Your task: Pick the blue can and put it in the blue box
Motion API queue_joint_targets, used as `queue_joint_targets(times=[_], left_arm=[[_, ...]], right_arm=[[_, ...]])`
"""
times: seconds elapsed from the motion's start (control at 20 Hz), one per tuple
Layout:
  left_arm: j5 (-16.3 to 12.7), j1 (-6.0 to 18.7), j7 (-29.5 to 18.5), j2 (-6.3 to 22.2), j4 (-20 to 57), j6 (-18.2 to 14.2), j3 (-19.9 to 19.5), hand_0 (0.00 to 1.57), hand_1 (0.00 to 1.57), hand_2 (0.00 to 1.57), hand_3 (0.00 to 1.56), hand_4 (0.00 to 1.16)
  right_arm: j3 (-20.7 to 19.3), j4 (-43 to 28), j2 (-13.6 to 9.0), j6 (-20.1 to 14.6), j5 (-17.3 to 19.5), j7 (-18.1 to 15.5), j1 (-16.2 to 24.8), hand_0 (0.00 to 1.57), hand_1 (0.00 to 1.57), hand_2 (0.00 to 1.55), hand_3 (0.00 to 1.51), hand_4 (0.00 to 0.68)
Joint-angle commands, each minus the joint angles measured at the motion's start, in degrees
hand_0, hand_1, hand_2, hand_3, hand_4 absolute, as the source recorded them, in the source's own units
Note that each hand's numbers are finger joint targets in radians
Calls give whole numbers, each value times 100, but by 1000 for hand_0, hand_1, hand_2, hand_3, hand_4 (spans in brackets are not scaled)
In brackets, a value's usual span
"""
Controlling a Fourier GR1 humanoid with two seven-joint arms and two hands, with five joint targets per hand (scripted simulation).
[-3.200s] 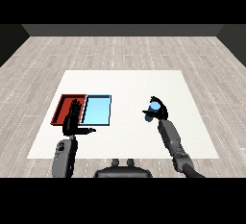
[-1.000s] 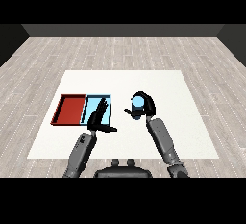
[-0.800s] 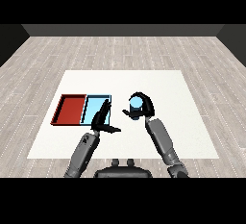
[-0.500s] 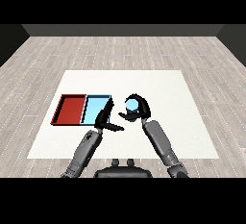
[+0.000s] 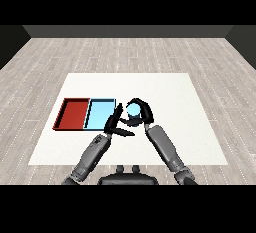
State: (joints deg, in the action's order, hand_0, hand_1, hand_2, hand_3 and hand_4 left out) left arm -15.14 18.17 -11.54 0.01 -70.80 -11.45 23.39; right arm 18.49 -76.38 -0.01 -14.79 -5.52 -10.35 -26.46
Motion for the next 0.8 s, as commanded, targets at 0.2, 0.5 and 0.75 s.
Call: queue_joint_targets(times=[0.2, 0.5, 0.75], left_arm=[[-31, 180, -99, -1, 131, 43, 19, 0, 0, 0, 0, 0], [-192, 622, 97, -1, 357, 11, -115, 0, 0, 0, 0, 0], [-296, 623, -321, -1, 707, -53, 153, 0, 0, 0, 0, 0]], right_arm=[[376, -361, 1, -173, 24, 62, 117, 1434, 1434, 1459, 1418, 626], [501, 139, 1, -150, -197, -294, -44, 1463, 1463, 1473, 1423, 616], [501, 547, 1, -67, -504, -358, -401, 1469, 1469, 1465, 1415, 584]])
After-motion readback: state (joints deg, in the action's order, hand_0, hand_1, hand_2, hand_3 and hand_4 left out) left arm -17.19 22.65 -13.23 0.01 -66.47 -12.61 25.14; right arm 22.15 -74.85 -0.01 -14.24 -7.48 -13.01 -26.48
